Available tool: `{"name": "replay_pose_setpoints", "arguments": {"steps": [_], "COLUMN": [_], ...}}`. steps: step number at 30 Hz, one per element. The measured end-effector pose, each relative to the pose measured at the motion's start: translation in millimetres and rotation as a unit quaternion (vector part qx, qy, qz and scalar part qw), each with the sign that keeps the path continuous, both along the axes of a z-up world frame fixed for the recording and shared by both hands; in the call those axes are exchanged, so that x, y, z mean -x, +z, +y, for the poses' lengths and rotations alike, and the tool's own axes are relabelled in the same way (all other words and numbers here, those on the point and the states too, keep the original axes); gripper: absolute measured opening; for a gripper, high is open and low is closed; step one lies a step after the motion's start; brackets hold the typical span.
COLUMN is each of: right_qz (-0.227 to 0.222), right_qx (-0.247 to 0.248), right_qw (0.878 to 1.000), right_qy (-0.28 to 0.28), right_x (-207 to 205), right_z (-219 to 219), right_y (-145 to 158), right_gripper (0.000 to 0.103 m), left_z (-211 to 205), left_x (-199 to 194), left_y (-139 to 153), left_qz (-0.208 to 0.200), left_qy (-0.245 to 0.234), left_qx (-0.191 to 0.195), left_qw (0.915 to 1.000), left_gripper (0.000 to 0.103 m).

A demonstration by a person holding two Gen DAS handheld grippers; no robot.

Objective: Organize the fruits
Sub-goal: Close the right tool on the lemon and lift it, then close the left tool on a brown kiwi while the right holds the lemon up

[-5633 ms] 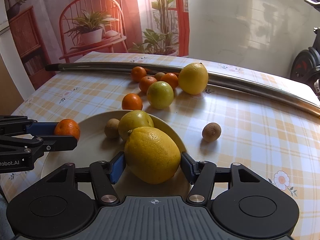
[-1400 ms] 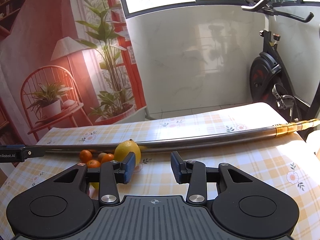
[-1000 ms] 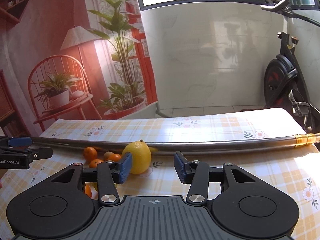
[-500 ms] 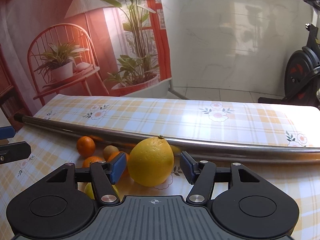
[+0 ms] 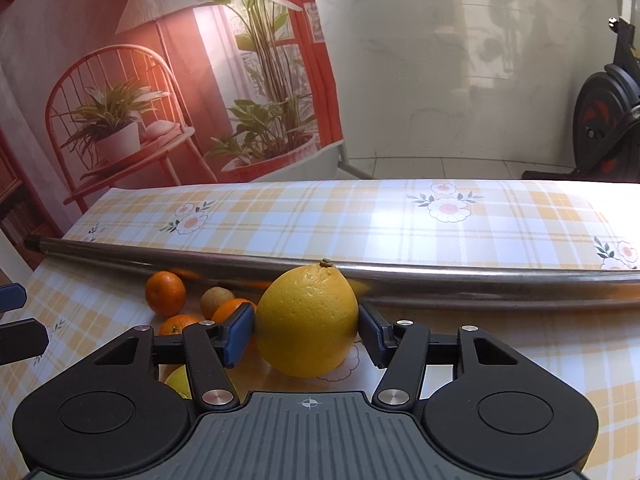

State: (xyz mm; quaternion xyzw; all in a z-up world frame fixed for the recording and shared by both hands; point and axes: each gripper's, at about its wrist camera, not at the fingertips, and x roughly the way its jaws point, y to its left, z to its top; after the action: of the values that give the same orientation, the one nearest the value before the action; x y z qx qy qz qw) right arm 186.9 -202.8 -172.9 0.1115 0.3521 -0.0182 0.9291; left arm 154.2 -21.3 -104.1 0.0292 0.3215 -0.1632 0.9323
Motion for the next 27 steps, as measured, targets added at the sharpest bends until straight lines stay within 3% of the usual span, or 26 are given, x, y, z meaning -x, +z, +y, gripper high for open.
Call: {"name": "replay_pose_setpoints", "arguments": {"steps": [14,18,23,26,27], "right_qz": [-0.037,-0.048,-0.058,-0.072,-0.076], "right_qx": [-0.009,0.000,0.017,0.010,0.006], "right_qw": [0.999,0.998,0.997,0.995,0.995], "right_qy": [-0.033,-0.043,-0.052,-0.063,-0.067], "right_x": [60.8,91.6,123.6,140.8,144.8], "right_z": [-35.8,-51.0,-66.8,-76.5,-80.0], "right_y": [22.5,23.9,23.7,23.0,22.9], "right_gripper": [0.052,0.052,0.052,0.052,0.052], "left_z": [-23.1,-45.9,-81.3,-101.6,-106.1], "left_x": [8.9,12.4,18.6,15.6,13.3], "left_y": [4.5,2.2,-8.5,-20.7,-24.6], "left_qz": [0.022,0.046,0.054,0.088,0.101], "left_qy": [-0.028,-0.062,-0.090,-0.108,-0.110], "left_qx": [0.011,0.030,0.028,0.030,0.033], "left_qw": [0.9993,0.9966,0.9941,0.9898,0.9882], "left_gripper": [0.085,0.085,0.085,0.085,0.079]}}
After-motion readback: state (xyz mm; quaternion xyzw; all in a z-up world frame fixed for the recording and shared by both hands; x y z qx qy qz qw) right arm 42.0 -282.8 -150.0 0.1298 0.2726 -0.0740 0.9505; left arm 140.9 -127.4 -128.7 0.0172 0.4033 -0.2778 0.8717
